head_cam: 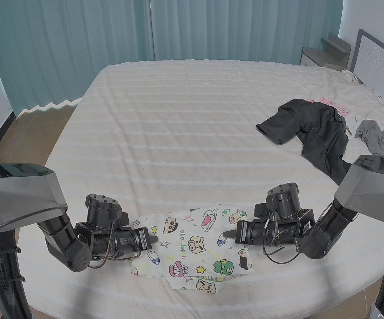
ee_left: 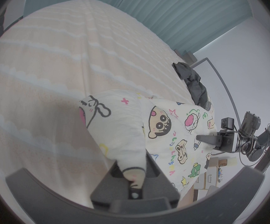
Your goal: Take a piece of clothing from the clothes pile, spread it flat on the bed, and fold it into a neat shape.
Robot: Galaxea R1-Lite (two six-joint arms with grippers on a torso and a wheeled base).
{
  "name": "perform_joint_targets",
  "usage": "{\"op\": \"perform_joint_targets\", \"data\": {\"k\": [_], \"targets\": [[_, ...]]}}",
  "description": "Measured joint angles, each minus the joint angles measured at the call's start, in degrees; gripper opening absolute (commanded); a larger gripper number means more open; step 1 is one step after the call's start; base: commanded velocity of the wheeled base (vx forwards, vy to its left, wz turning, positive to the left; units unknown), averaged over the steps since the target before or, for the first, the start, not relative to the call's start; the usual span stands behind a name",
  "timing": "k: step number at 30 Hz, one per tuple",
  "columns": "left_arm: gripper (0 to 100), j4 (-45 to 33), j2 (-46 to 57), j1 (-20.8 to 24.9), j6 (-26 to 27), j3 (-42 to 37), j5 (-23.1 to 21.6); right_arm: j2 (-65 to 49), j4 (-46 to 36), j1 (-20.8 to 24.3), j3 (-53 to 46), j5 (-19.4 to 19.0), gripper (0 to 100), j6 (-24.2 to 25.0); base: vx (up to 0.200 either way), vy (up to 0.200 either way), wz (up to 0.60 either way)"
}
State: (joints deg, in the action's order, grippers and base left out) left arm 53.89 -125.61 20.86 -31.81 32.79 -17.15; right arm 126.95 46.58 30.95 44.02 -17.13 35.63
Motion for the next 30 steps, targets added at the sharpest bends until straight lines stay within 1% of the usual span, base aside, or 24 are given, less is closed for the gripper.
{"op": "perform_joint_targets", "data": {"k": [5,10,14,19,30], "targets": [[0,-2.3,2.9,1.9,-0.4,0.2,1.7,-2.3,-0.1,0.1,-0.8,0.0,0,0.7,0.0,0.0,0.0],[0,-8.9,5.6,3.8,-0.5,1.5,3.0,-4.0,0.0,0.2,-1.7,0.1,0,1.9,0.0,0.0,0.0],[0,-9.8,7.4,5.1,-0.9,3.2,3.3,-5.1,0.0,0.2,-2.7,0.2,0,2.4,0.0,0.0,0.0],[0,-9.8,8.5,6.4,-4.4,4.1,3.4,-6.3,0.1,0.2,-3.3,0.2,0,2.5,0.0,-0.2,0.0],[0,-9.9,10.4,7.6,-4.8,4.1,3.4,-9.0,0.0,0.0,-5.0,0.2,0,2.5,0.0,-0.2,0.0]]}}
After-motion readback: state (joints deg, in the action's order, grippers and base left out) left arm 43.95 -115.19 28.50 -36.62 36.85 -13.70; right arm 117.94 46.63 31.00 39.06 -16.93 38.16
